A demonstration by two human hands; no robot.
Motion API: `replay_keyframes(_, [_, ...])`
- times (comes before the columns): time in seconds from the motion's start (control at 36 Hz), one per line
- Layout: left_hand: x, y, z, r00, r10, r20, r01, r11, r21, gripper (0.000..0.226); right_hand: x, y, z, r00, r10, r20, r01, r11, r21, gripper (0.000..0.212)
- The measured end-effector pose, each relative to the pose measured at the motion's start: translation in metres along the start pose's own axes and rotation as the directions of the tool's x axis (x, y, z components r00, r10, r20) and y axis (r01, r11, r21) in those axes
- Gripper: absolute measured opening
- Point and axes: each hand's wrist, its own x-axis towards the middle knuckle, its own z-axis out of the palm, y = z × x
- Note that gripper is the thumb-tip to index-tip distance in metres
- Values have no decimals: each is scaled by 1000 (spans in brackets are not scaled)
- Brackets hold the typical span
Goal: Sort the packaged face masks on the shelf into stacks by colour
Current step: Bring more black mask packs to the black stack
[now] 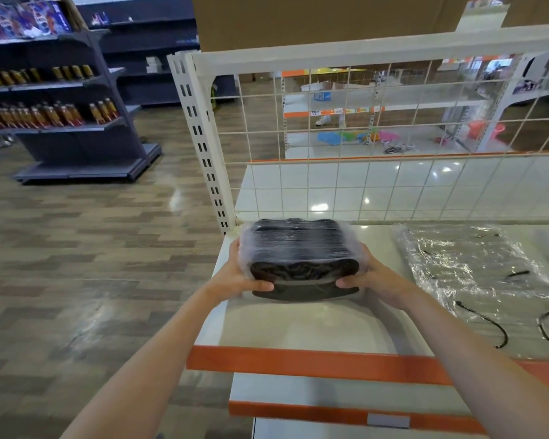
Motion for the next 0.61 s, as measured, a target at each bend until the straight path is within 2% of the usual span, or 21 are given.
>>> replay_keyframes(0.14, [4,-1,-2,999,-34,15,34,999,-22,145,4,0,-6,999,46,-24,-46,998,35,114])
replay_keyframes(0.28, [9,0,-3,998,-56,35,58,997,-58,135,9,3,-6,997,69,-30,-66,995,79,107])
replay_keyframes(0.42, [12,-1,-7,993,-94,64,96,995,-23,139,14,5,-6,993,112,-39,-110,993,50,109])
replay_keyframes(0.5, [14,2,-5,993,-102,58,104,994,-26,133,15,5,-8,993,114,-27,-113,993,39,104])
replay_keyframes(0.61, [12,5,-6,989,-136,55,136,991,4,149,19,7,-9,993,119,-17,-118,993,28,123])
